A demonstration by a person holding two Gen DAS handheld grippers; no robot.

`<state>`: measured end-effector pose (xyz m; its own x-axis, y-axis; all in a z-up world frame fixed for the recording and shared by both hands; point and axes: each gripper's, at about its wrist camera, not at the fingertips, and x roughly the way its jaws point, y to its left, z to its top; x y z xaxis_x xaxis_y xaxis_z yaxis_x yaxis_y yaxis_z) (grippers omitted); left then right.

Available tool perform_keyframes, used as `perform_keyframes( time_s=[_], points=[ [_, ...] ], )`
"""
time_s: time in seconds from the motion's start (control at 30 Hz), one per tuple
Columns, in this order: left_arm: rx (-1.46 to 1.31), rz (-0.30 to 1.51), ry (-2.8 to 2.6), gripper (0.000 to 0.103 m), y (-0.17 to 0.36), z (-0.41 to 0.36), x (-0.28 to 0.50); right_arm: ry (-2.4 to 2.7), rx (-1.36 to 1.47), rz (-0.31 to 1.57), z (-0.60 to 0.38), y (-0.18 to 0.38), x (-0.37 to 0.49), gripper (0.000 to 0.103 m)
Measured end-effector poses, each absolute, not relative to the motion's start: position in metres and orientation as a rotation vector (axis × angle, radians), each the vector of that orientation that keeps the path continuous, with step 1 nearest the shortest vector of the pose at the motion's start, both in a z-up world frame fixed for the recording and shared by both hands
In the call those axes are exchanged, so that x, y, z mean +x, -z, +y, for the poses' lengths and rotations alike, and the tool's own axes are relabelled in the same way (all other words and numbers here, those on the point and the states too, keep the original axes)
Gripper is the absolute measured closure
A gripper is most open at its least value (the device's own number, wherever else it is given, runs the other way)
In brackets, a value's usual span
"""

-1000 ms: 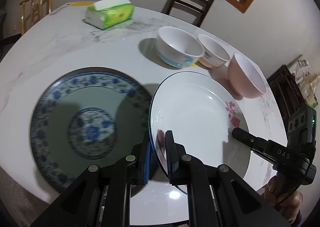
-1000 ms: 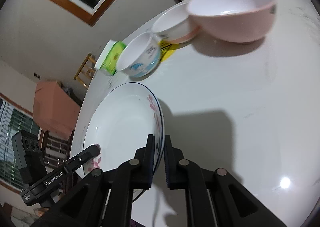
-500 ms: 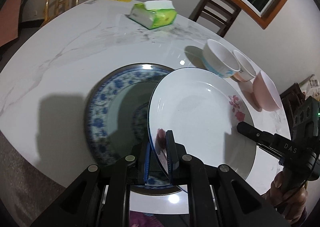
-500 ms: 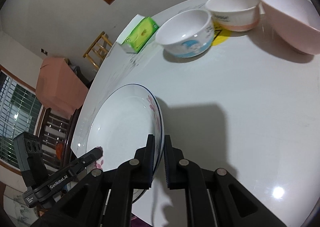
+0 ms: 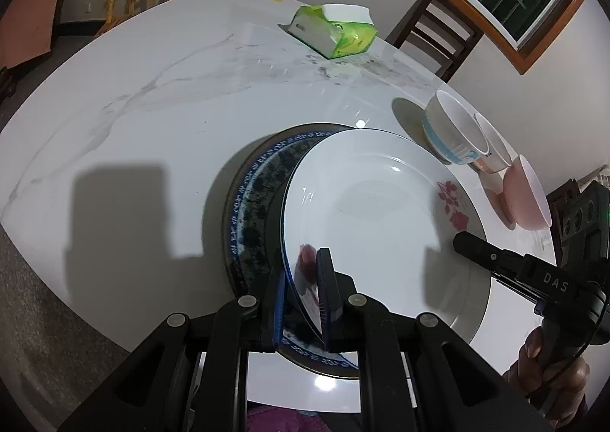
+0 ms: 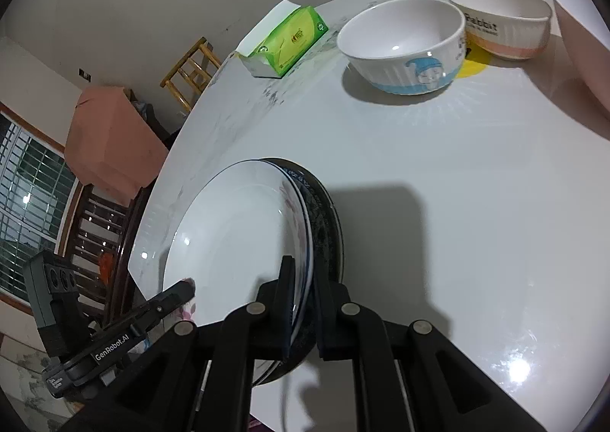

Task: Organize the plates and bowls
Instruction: 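Lift the pink-flowered plate and carry it over the stacked blue plates, then lower the pink-flowered plate onto the stack and open the left gripper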

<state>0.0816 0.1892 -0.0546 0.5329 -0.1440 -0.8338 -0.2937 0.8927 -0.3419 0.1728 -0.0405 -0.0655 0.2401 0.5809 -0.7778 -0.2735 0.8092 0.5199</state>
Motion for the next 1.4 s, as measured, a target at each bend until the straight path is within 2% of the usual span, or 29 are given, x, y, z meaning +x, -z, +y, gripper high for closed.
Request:
perform_keyframes(
  time_s=[0.83, 1.07, 1.13, 1.23, 1.27, 1.33, 1.37, 1.4],
  points=[
    [-0.451, 0.998, -0.117, 0.092, 0.061, 0.197, 0.086, -0.605, 0.271, 1.225, -0.028, 0.076, 0.178, 0.092],
    [-0.429, 0.990, -0.123, 0.088, 0.060, 0.197, 0.086, -0.607, 0.217, 1.195, -0.023, 0.074, 0.174, 0.091],
    [-0.420, 0.989, -0.123, 0.085, 0.060, 0.196, 0.085, -0.607, 0.177, 1.173, -0.021, 0.073, 0.172, 0.091],
    [-0.394, 0.976, -0.128, 0.075, 0.056, 0.192, 0.084, -0.608, 0.129, 1.148, -0.018, 0.071, 0.169, 0.091],
    [-0.367, 0.962, -0.143, 0.069, 0.053, 0.191, 0.083, -0.606, 0.099, 1.136, -0.015, 0.070, 0.168, 0.091],
    [-0.294, 0.922, -0.206, 0.052, 0.044, 0.187, 0.080, -0.601, 0.037, 1.110, -0.010, 0.067, 0.165, 0.090],
    [-0.264, 0.896, -0.231, 0.039, 0.040, 0.186, 0.078, -0.600, -0.001, 1.097, -0.006, 0.066, 0.164, 0.090],
    [-0.236, 0.871, -0.251, 0.037, 0.037, 0.185, 0.076, -0.595, -0.021, 1.087, -0.005, 0.065, 0.163, 0.089]
  ],
)
